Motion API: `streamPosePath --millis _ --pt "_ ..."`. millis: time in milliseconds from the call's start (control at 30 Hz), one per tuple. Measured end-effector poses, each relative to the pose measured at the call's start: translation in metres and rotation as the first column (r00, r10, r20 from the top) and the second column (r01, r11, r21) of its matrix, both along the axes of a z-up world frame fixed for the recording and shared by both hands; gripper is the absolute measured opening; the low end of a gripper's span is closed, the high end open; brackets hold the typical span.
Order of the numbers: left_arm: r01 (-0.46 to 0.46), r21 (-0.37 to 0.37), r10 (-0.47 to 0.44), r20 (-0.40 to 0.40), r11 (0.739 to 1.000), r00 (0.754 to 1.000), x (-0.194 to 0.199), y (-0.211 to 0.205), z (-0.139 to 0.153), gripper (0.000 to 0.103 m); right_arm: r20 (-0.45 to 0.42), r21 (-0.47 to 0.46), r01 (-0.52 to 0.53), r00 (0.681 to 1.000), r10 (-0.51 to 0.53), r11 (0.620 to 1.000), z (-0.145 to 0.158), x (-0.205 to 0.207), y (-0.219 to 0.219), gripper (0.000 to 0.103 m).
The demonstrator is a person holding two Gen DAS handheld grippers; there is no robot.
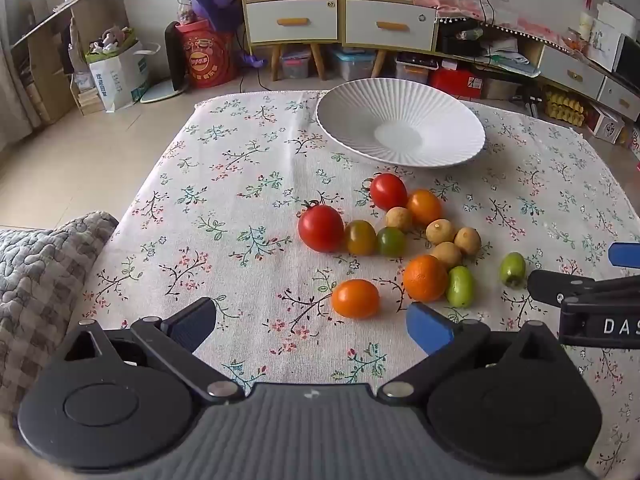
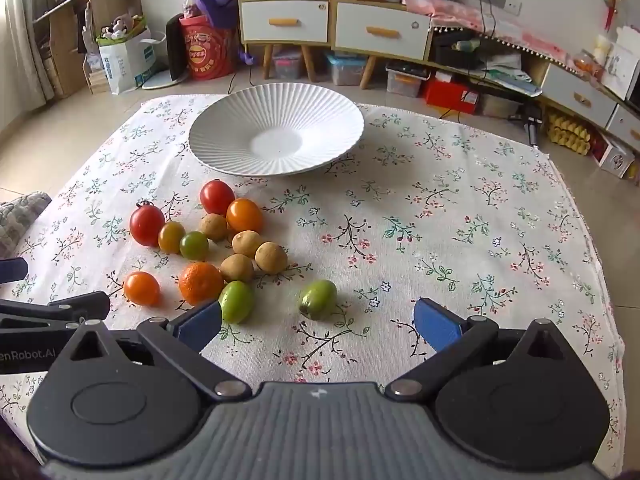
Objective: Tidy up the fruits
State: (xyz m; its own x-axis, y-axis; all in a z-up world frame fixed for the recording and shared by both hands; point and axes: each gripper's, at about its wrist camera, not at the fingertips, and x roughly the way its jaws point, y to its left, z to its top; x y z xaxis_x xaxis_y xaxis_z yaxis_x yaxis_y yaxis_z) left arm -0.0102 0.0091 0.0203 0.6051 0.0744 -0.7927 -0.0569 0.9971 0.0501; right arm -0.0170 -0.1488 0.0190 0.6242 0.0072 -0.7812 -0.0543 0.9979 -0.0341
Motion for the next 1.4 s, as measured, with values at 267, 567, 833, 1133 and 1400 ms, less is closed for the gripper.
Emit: streamPosePath --millis 267,567,833,1133,1400 --pt "0.001 0.002 -0.001 0.001 1.0 1.0 -0.0001 0.0001 0.0 0.097 0.001 0.001 0.0 1.0 0.0 1.0 0.0001 -0.0005 -0.0008 0.102" --pt "0.001 0.011 -0.001 -0.002 1.0 1.0 0.0009 -0.0021 -0.0016 0.097 0.01 -0.002 0.0 1.0 0.0 1.0 -0.0007 0.001 0.0005 0.102" --pt "-0.006 0.008 0.006 0.001 1.0 1.0 0.0008 0.0 -0.0007 0.097 0.02 -0.006 0.001 1.0 -0.001 1.0 0.0011 -0.0004 -0.0009 0.102" --pt "-0.009 0.005 0.009 0.0 1.0 1.0 0.0005 0.0014 -0.0011 0.097 0.012 -0.003 -0.001 1.0 0.001 1.0 0.0007 -0.0004 0.0 0.102" --pt "-0.012 0.004 0.012 -0.004 1.0 1.0 0.0012 0.0014 -0.0011 0.097 0.005 0.001 -0.002 1.0 0.002 1.0 0.0006 -0.0002 -0.0004 0.102"
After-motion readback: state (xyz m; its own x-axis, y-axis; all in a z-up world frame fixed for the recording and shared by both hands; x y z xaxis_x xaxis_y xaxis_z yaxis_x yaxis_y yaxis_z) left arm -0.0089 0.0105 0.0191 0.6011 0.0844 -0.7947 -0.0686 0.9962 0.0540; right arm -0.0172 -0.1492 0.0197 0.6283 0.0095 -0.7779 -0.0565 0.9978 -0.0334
